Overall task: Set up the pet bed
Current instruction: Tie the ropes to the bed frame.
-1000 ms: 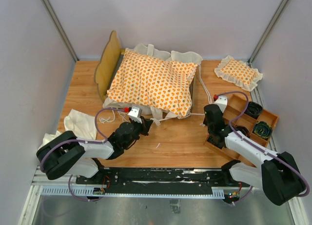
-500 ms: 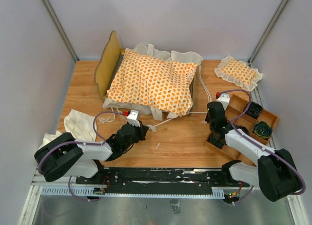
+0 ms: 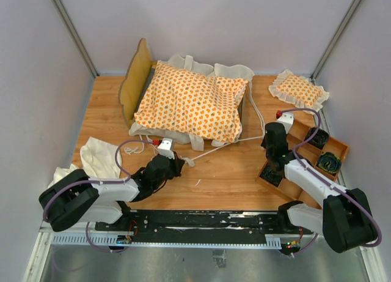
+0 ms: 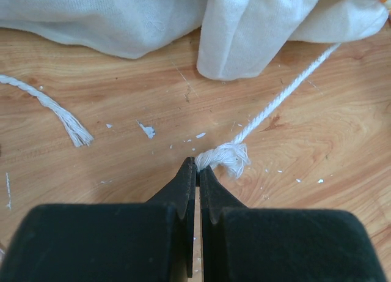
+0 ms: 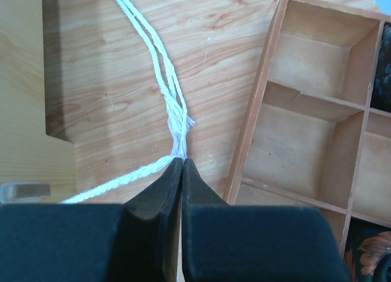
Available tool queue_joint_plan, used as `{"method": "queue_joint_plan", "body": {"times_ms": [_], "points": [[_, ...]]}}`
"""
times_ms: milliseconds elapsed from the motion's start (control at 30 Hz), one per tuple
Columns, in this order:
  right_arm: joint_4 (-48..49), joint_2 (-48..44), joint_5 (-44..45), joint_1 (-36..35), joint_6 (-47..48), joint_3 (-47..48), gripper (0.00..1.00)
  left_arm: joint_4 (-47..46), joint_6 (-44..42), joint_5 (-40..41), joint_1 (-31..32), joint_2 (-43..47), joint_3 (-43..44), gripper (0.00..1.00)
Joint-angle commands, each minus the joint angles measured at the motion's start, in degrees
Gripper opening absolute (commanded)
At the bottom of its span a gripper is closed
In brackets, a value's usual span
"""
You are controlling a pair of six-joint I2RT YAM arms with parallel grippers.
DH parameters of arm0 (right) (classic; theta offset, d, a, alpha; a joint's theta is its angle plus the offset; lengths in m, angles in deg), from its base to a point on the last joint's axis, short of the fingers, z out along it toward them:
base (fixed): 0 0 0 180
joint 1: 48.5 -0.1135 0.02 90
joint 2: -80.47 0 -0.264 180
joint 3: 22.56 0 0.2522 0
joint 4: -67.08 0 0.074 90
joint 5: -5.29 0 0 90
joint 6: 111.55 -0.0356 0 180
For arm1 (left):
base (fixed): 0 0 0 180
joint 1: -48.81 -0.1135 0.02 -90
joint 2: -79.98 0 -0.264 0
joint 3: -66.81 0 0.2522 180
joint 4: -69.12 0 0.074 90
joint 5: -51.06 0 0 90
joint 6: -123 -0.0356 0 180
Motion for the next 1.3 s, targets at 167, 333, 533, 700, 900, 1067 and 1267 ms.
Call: {"method": "queue_joint_plan", "body": {"times_ms": [167,333,533,700,900,1067,1267], "points": [[0.51,-1.72,4.42,2.45,2.24,3.08,0.0,10.91,4.64,7.64,-0.02,5.48,1.29,0.0],[0.1,-1.81,3.47,2.37,2.21,3.35,0.0,14.22,5.4,7.87,-0.01,7.07,1.82,0.0],[-4.28,-2.96,-2.03,2.34,-0.88,3.19,0.0,10.21,6.49,2.52,-0.01,7.02,0.69,0.0],[-8.74,-4.2,-14.02,2.34,-2.56,3.16,0.0,3.47,4.04,-7.71,0.27,3.48,1.96,0.0],[-13.34,-6.3,-25.4,2.36,-5.99,3.3,0.0,-6.49,2.74,-13.88,1.66,-0.18,1.42,0.06],[-12.98,-9.02,-34.44,1.99,-10.45,-0.14,0.0,-7.35,0.51,-19.29,2.29,-3.74,4.36,0.12],[-14.84,-11.37,-37.0,1.93,-6.46,-0.85,0.3,-9.26,0.55,-21.11,3.06,-3.69,4.94,0.36]]}}
